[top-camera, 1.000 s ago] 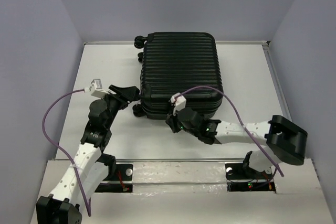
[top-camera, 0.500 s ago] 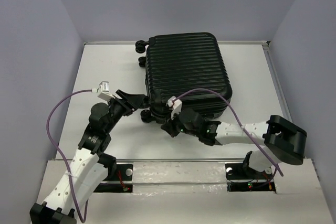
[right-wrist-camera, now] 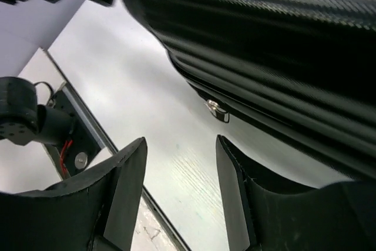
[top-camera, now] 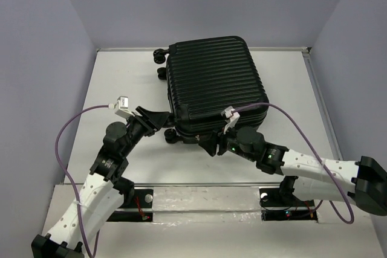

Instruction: Pack the luggage

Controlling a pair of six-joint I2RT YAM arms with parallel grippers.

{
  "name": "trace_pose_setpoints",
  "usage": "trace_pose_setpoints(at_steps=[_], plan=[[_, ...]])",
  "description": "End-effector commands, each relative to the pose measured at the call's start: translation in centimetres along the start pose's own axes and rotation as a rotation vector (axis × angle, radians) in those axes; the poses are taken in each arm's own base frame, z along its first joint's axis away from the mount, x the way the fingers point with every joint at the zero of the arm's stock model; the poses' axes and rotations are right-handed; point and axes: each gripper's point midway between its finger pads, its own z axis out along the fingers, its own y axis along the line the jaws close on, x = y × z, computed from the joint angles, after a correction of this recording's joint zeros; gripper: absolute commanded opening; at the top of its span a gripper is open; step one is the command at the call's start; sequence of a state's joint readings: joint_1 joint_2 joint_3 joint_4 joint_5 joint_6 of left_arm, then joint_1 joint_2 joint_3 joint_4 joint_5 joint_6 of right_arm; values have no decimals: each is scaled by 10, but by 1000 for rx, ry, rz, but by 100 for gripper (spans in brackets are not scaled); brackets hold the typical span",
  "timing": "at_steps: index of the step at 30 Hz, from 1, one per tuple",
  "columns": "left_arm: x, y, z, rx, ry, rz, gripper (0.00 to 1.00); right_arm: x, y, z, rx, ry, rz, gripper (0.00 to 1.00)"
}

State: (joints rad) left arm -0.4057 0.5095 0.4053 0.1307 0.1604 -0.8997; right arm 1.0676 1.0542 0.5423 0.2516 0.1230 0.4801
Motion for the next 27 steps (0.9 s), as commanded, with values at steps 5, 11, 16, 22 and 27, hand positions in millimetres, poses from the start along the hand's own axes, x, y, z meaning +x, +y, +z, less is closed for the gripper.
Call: trace_pose_setpoints(at_steps=[5,11,16,22,27], plan=[[12,-29,-2,115,50,-5,6,26,-30,10,118,-12,70,51],[22,-40,-4,137,63,-19,6,12,-39,29,139,-141,46,52],[29,-38,-4,139,77,-27,6,-4,-40,35,152,-230,37,50],[37,-38,-4,148,99,-41,6,-13,-52,36,212,-299,48,29],[39,-51,-5,187,114,-61,6,-13,-41,38,159,-301,53,7]])
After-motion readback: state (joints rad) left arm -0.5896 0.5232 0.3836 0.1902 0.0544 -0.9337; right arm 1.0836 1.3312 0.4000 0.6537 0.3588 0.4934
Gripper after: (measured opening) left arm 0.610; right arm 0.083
